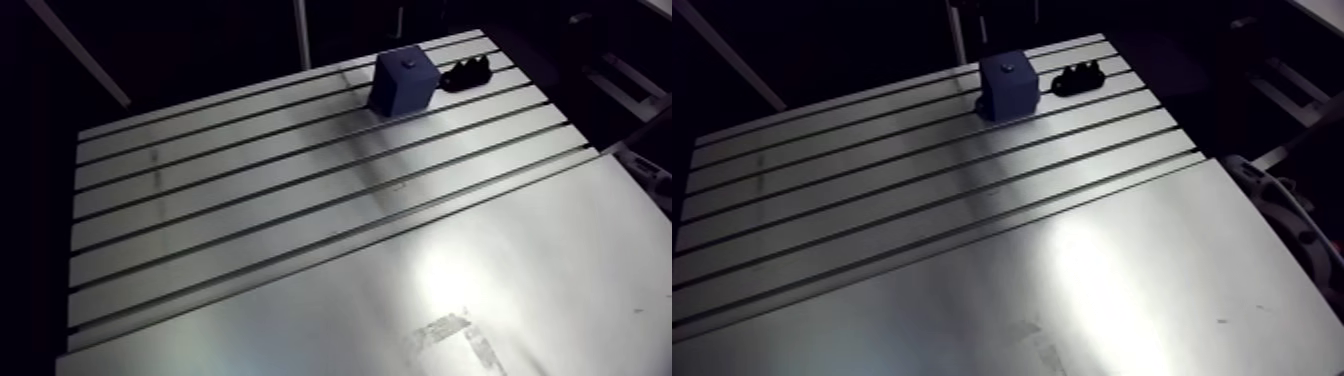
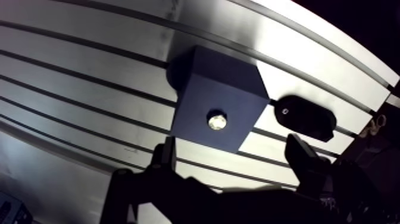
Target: Pick up the M10 bolt and insert it into the hex recess until seated.
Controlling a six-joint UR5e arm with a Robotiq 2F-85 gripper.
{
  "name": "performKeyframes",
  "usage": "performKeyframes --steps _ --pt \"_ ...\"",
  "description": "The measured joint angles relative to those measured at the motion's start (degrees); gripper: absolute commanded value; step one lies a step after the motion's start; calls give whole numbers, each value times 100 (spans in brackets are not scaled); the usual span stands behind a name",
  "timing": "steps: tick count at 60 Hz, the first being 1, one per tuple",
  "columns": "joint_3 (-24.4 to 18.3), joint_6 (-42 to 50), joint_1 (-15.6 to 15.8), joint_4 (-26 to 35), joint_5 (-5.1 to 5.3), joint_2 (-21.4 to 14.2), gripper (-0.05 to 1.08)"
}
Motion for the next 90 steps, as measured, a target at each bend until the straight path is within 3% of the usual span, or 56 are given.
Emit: performKeyframes --steps 18,28,38,48,56,83,90 --pt "73 234 -9 -115 8 -208 1" --pt "300 831 -14 -335 53 -450 1" --pt "497 1561 16 -439 102 -615 12" --pt "638 2006 31 -480 226 -667 34" --pt "698 2195 9 -494 298 -682 44" --pt "781 2231 24 -749 332 -697 45" --pt "852 2154 29 -794 322 -700 50"
